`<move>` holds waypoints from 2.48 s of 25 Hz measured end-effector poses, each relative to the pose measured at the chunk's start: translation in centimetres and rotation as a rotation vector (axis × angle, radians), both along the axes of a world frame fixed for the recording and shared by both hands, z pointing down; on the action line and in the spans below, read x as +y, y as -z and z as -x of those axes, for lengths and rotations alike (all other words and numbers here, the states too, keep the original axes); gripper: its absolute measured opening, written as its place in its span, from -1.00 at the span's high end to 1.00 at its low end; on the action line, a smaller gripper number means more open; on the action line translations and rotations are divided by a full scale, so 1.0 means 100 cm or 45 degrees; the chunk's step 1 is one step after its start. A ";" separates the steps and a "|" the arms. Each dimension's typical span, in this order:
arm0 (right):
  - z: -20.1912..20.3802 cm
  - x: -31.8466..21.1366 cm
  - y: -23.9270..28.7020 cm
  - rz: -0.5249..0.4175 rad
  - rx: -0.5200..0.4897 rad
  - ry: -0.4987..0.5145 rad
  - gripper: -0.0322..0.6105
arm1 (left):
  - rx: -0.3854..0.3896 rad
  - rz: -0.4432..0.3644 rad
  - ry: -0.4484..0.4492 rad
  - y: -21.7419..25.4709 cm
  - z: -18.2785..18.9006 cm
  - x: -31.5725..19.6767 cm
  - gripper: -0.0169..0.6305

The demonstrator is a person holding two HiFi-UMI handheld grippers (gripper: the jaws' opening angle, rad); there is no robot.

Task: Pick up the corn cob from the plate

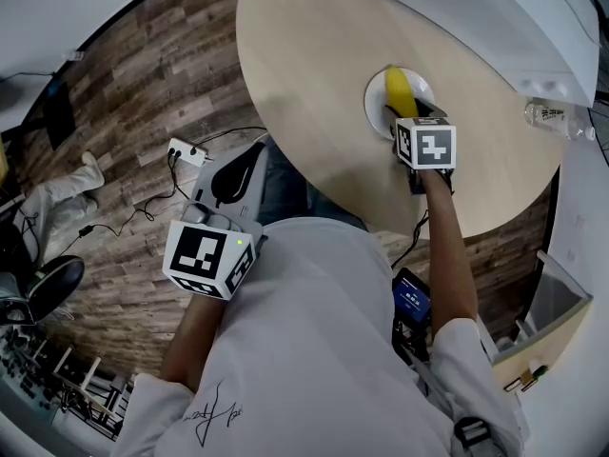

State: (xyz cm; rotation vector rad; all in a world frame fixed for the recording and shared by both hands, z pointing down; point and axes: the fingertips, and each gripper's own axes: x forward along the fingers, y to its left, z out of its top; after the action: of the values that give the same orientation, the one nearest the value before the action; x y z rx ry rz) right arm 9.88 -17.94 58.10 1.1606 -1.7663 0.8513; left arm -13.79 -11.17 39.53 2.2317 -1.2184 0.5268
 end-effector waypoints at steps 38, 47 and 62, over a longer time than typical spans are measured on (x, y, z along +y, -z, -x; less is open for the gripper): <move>-0.001 0.009 0.008 -0.024 -0.011 0.021 0.06 | 0.023 -0.028 0.013 0.008 -0.003 0.010 0.97; -0.004 0.010 0.010 -0.031 -0.025 0.020 0.06 | 0.027 -0.034 0.012 0.010 -0.007 0.010 0.97; -0.007 0.014 0.018 -0.053 -0.049 0.009 0.06 | 0.031 -0.049 0.005 0.015 -0.013 0.015 0.97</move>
State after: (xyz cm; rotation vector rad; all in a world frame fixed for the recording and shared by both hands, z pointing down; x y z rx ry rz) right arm 10.56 -16.55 56.31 1.1713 -1.8262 0.8421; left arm -12.54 -9.66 38.05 2.2609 -1.2294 0.4769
